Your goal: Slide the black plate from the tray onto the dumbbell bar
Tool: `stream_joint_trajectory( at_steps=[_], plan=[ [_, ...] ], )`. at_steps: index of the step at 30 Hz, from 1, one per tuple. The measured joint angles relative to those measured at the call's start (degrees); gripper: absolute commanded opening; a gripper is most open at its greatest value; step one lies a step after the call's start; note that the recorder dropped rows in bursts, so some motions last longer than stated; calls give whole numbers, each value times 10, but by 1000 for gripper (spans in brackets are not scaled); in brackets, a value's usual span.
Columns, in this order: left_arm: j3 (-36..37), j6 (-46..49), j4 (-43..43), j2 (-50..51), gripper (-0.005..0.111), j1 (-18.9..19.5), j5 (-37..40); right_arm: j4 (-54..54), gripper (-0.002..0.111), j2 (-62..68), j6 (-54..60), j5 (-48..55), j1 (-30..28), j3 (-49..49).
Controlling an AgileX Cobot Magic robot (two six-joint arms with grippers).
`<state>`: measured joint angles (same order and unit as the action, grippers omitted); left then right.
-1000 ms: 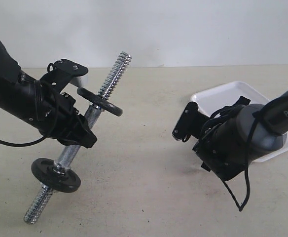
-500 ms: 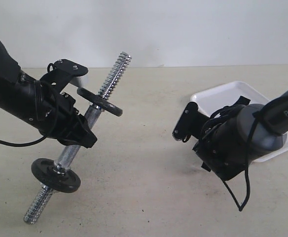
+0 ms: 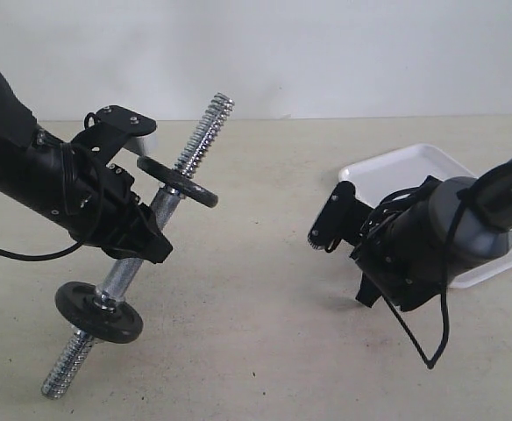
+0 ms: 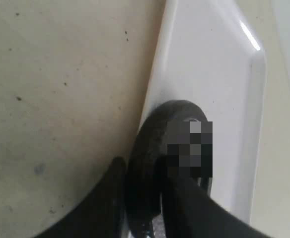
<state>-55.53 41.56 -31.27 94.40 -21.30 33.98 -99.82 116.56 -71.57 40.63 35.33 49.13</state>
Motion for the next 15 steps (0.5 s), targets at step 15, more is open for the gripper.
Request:
stream_joint_trajectory(
  at_steps=[15],
  plan=[
    [0, 0, 0, 0, 4, 0, 0, 0, 0, 0, 1, -3, 0, 0]
  ],
)
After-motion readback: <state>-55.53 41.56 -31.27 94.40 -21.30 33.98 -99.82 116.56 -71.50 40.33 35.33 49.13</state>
